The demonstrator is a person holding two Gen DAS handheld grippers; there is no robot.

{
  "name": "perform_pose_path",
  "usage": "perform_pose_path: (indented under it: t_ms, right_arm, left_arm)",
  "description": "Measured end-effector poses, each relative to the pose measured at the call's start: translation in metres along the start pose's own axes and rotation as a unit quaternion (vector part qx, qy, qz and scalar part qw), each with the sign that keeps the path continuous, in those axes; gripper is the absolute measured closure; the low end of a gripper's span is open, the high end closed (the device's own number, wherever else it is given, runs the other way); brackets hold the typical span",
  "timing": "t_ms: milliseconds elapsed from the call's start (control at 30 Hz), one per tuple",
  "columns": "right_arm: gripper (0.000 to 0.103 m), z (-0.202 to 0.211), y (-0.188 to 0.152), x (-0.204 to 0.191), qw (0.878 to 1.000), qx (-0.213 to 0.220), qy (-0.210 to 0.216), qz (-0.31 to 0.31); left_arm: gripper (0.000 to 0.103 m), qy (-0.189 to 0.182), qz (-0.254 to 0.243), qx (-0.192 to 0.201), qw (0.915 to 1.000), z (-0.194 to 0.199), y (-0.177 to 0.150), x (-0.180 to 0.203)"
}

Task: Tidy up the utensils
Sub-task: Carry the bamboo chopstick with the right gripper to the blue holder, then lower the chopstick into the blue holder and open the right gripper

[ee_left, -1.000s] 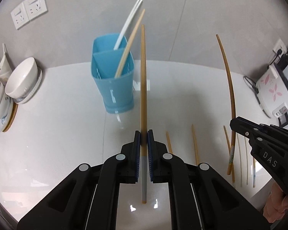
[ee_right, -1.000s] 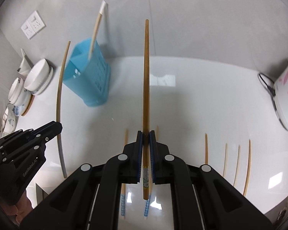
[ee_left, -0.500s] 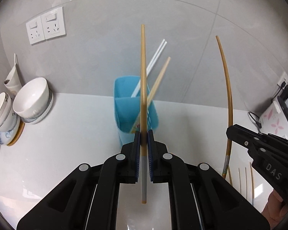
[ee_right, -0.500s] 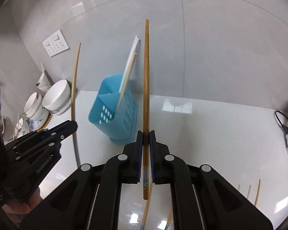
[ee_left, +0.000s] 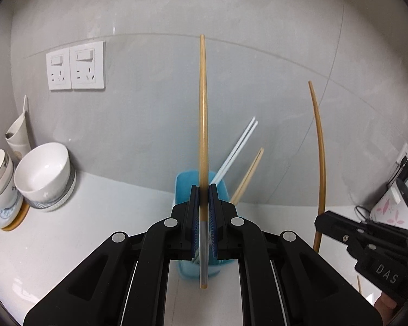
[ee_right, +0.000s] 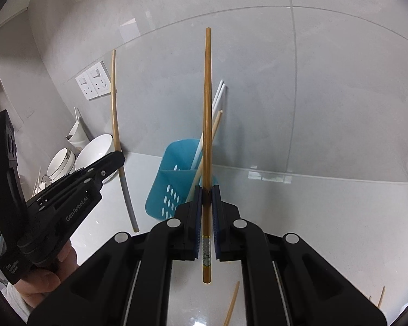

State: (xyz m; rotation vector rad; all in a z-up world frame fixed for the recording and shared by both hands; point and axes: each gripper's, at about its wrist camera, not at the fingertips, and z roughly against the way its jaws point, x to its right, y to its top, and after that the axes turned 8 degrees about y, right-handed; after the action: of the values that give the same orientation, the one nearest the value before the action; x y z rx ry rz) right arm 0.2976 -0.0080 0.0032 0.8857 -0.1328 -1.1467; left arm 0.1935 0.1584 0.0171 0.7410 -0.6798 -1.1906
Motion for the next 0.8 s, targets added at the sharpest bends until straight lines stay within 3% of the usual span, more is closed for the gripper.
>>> perform_pose_path:
  t_ms: [400, 800]
  right_arm:
    - [0.097, -0.016, 0.007, 0.013, 1.000, 0.006, 0.003, -0.007]
    - [0.097, -0.030, 0.008, 0.021, 1.000, -0.002, 0.000, -0.011]
  left_arm:
    - [0.096, -0.031, -0.008, 0.074, 0.9968, -0.024, 0.006, 0.011]
    - [0.096, -0.028, -0.021, 0.057, 0.9978, -0.056, -0.005, 0.016]
